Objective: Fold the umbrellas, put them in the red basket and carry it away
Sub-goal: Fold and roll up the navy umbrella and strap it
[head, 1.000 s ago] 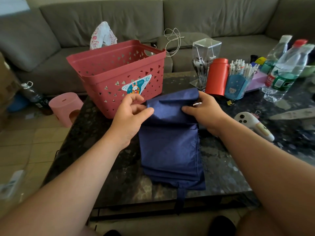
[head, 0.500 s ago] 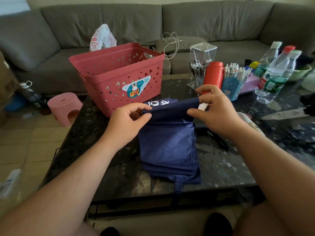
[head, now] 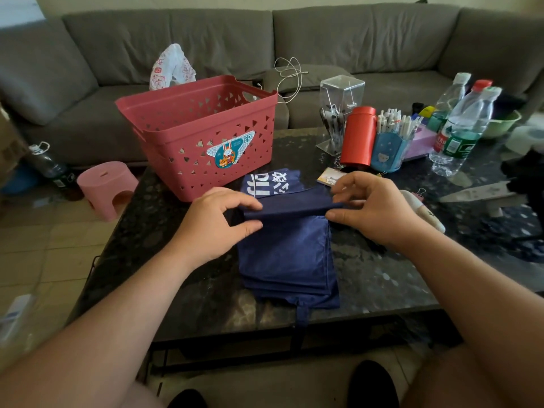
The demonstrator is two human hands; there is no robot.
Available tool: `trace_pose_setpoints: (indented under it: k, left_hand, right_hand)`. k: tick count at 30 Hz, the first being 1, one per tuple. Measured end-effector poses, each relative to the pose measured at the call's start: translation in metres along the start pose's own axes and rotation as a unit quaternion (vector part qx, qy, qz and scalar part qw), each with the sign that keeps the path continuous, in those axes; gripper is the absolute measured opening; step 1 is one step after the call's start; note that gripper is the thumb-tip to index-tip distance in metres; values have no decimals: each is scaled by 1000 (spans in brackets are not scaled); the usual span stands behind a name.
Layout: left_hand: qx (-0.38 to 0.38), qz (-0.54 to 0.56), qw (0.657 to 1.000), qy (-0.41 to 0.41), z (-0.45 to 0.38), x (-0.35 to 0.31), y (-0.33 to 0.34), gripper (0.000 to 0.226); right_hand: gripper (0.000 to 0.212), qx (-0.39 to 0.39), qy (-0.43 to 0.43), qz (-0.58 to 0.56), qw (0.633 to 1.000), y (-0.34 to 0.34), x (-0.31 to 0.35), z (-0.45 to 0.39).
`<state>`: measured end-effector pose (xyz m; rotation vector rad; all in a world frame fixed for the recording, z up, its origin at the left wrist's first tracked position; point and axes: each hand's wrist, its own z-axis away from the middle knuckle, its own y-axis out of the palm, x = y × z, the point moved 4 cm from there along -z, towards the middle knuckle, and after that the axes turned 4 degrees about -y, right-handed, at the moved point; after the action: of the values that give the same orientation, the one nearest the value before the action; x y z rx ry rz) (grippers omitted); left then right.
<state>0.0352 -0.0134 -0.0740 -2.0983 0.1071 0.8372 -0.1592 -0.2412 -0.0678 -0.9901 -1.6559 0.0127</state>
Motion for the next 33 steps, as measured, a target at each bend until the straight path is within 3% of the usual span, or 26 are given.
trace_pose_setpoints:
  k: [6,11,15,20,28,30,33]
  left_hand:
    - [-38,29,999,-23,4,6,-1,26]
    - [-3,-53,998,45,5,9,5,36]
    - [52,-130,984,114,8,16,18,16]
    - [154,-181,963,126,17,29,40,20]
    - [236,-165,949,130,29,40,46,9]
    - [241,-166,947,131,31,39,45,9]
    - [248,-171,945,130,34,39,45,17]
  right_hand:
    - [61,56,-99,173,978,10,7,8]
    - [18,87,-186,265,942,34,7,9]
    - [20,176,-167,335,910,47,-3,14]
    - [16,273,-141,352,884,60,-10,21]
    - [11,363,-66,354,860,71,-21,33]
    - [22,353,-50,347,867,71,-20,34]
    - [37,241,-112,351,898,74,-14,33]
